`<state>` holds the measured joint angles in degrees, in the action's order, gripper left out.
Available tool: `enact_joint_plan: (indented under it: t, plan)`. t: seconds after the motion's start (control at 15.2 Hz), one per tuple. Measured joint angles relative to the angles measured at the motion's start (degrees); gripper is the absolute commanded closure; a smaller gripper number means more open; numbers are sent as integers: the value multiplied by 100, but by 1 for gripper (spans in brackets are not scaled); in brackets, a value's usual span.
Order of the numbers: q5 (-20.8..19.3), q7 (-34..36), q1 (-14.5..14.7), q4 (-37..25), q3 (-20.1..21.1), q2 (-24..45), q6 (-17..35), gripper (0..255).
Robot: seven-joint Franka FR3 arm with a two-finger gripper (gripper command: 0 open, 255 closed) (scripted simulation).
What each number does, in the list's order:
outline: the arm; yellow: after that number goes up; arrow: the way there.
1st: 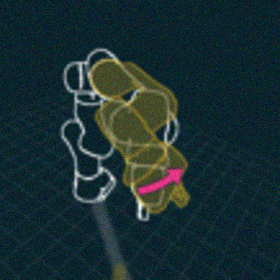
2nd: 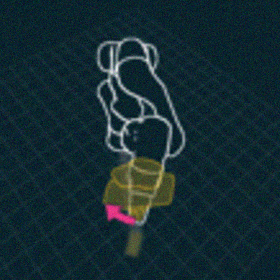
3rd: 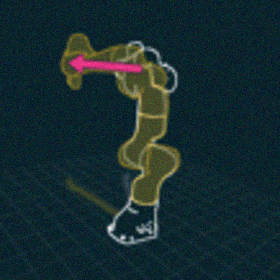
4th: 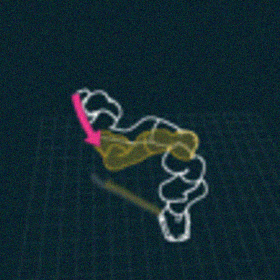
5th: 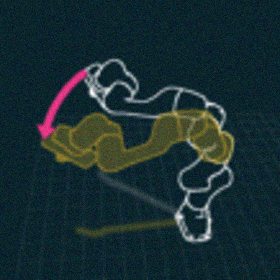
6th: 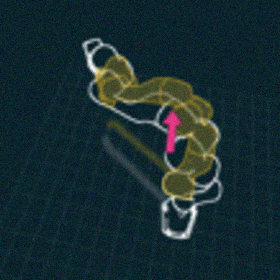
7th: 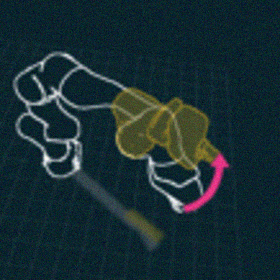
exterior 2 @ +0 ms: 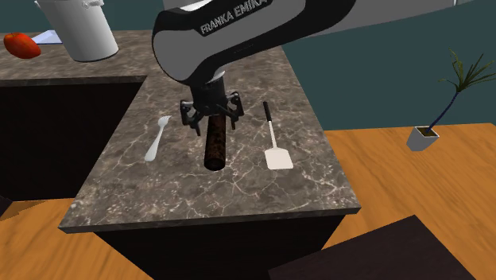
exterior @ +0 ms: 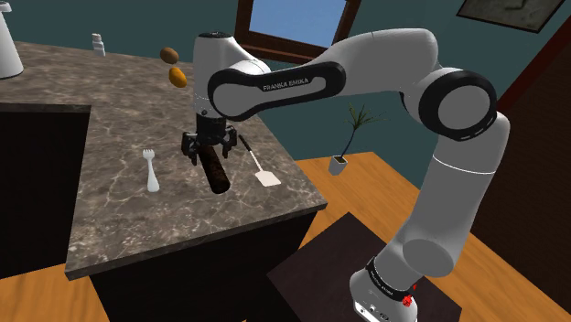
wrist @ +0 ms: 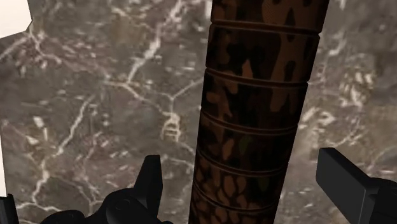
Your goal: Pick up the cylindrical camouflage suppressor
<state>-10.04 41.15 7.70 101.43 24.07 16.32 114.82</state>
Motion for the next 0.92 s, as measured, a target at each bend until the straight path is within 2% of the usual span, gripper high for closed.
enact_joint_plan:
  t: [0.07, 0.13, 0.92]
  plan:
    - [-15, 10, 3, 32, -5, 27, 57, 0]
    - [-19, 16, 3, 61, -6, 32, 89, 255]
    - [0, 3, -5, 50, -1, -6, 48, 255]
